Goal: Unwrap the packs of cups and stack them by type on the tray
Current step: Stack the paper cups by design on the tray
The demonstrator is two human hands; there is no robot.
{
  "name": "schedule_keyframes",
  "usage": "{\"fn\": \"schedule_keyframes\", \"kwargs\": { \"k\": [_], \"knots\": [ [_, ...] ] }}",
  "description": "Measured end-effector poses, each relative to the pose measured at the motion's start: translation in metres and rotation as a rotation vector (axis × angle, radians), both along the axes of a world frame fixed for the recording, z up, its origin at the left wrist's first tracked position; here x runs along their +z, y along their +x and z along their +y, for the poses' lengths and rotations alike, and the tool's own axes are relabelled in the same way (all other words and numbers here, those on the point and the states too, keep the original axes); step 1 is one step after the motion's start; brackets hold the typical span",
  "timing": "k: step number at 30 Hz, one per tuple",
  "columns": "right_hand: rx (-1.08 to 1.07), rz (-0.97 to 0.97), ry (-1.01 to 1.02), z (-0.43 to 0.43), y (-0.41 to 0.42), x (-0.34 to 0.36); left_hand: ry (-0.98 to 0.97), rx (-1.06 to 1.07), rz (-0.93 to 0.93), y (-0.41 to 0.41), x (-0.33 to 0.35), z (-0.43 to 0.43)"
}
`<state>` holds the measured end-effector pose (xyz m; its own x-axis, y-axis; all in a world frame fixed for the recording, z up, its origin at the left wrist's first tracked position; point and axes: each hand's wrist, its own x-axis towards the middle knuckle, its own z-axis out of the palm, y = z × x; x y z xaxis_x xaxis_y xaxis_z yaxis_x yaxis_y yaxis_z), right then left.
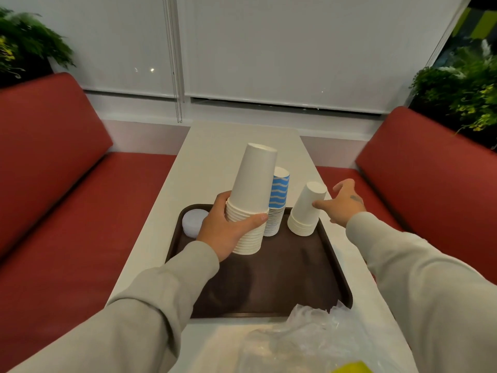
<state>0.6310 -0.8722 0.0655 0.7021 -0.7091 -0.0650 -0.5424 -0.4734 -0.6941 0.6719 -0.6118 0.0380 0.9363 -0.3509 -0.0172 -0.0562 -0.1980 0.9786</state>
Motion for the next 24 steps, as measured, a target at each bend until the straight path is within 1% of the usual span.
{"fn": "schedule_keyframes", "kwargs": {
  "k": [2, 4, 7, 9, 12, 17, 20, 24],
  "knots": [
    [0.096, 0.026, 0.018, 0.009, -0.006, 0.013, 0.012, -0.011, 0.016, -0.003, 0.0, -0.002],
    [0.263, 0.043, 0.077, 0.021, -0.012, 0.027, 0.038, -0.019, 0.021, -0.007, 0.002, -0.004],
    [0.529, 0.085, 0.296, 0.045, -0.022, 0.047, 0.059, -0.016, 0.02, -0.011, 0.005, -0.006],
    [0.618, 0.11, 0.375, 0.062, -0.026, 0.052, 0.073, -0.027, 0.019, -0.013, 0.008, -0.009],
    [0.621, 0.035, 0.39, 0.081, -0.027, 0.05, 0.078, -0.023, 0.01, -0.018, 0.014, -0.014],
    [0.525, -0.108, 0.319, 0.094, -0.024, 0.043, 0.12, -0.032, -0.04, -0.023, 0.022, -0.016],
    [0.477, -0.159, 0.344, 0.096, -0.02, 0.039, 0.152, -0.021, -0.081, -0.024, 0.022, -0.017],
    [0.474, -0.197, 0.312, 0.096, -0.019, 0.04, 0.157, -0.037, -0.088, -0.024, 0.025, -0.017]
  ]
}}
